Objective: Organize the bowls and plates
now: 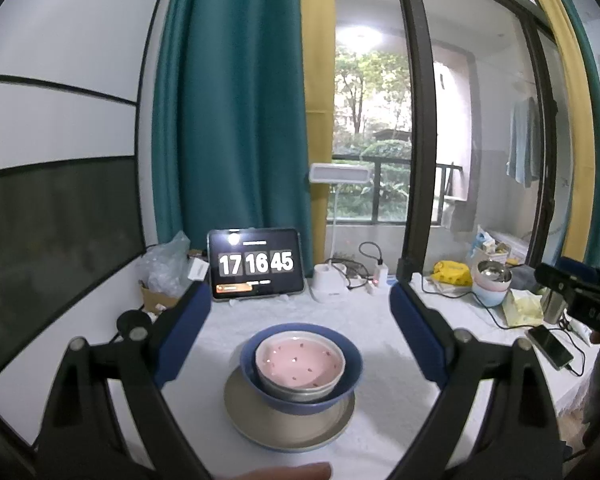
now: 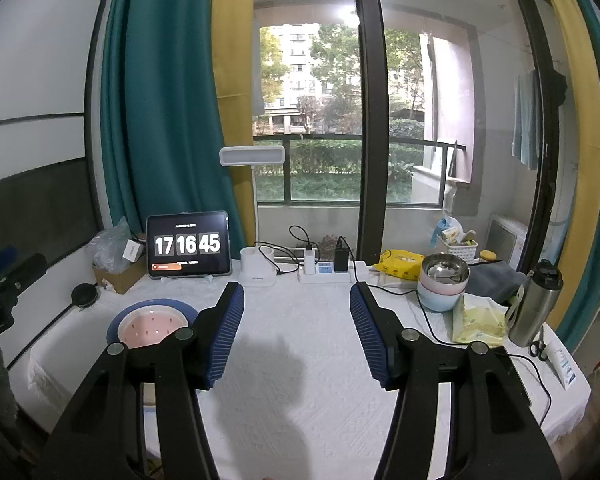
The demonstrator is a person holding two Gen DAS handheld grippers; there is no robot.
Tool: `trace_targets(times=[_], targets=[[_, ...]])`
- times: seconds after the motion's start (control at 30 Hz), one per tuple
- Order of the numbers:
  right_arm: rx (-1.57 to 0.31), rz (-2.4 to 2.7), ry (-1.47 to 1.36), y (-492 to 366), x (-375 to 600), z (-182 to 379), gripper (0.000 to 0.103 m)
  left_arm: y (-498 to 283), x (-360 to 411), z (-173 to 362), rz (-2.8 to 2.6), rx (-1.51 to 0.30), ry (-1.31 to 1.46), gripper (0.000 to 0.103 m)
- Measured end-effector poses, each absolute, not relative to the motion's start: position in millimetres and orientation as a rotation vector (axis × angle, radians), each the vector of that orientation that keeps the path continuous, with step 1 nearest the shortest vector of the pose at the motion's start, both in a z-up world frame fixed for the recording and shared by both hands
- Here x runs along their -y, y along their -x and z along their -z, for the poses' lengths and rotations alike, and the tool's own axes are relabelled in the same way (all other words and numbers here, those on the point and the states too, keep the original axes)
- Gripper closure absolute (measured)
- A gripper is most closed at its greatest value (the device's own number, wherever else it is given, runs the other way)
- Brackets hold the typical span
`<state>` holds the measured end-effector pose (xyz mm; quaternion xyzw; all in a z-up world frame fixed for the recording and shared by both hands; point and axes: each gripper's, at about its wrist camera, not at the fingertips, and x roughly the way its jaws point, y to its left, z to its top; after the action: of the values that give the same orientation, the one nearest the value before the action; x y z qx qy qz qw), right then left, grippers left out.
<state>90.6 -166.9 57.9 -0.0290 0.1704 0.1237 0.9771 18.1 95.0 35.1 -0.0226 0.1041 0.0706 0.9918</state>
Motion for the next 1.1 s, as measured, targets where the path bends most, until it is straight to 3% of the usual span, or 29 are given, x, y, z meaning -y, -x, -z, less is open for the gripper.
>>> trace_targets(times=[1.1], targets=[[-0.365,-0.236,0.059,-95,172,-46,0.044,-22,-84,-33,-0.131,-0.218,0.051,0.011]])
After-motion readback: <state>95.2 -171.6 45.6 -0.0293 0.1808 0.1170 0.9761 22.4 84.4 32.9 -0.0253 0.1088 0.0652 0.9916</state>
